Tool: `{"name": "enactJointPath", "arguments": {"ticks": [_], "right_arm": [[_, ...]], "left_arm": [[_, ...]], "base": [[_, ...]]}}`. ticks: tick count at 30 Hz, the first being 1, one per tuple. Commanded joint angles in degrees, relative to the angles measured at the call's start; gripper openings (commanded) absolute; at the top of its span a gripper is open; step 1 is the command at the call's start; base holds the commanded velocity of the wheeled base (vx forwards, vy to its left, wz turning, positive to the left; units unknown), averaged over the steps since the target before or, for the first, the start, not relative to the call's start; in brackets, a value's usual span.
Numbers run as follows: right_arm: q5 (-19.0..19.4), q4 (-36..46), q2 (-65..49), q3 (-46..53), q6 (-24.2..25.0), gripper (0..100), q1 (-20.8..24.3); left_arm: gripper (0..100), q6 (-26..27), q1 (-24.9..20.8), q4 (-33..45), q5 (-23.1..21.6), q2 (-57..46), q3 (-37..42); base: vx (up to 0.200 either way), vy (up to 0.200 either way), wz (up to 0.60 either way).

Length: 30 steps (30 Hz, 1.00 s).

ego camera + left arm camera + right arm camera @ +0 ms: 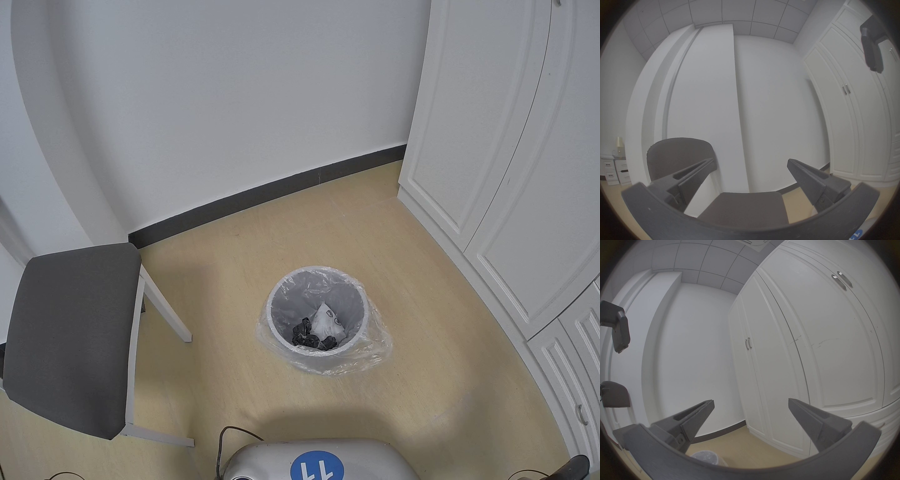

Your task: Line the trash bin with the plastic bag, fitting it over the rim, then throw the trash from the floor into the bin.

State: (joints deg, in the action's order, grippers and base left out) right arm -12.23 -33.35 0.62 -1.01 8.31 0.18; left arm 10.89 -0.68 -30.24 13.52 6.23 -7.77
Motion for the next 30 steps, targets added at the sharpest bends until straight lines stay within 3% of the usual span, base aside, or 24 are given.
{"name": "enactJointPath", "arguments": {"ticks": [1,10,23,29,30], "right_arm": [[-0.1,0.0,-0.6,1.0,1.5,100,0.0],[-0.1,0.2,-0.6,1.0,1.8,100,0.0],[-2.8,1.2,-0.6,1.0,2.7,100,0.0],[-2.9,4.2,-0.6,1.0,2.7,100,0.0],[-3.5,5.1,-0.6,1.0,2.7,100,0.0]], "left_arm": [[100,-2.4,0.2,2.8,-1.3,-6.2,1.7],[100,-3.6,0.2,3.5,-2.7,-6.2,7.8],[100,-5.4,0.2,24.8,-2.8,-6.2,7.8],[100,-6.7,0.2,26.1,-3.1,-6.2,7.8],[100,-6.8,0.2,26.3,-4.8,-6.2,7.8]], "base": [[0.000,0.000,0.00],[0.000,0.000,0.00],[0.000,0.000,0.00],[0.000,0.000,0.00],[0.000,0.000,0.00]]}}
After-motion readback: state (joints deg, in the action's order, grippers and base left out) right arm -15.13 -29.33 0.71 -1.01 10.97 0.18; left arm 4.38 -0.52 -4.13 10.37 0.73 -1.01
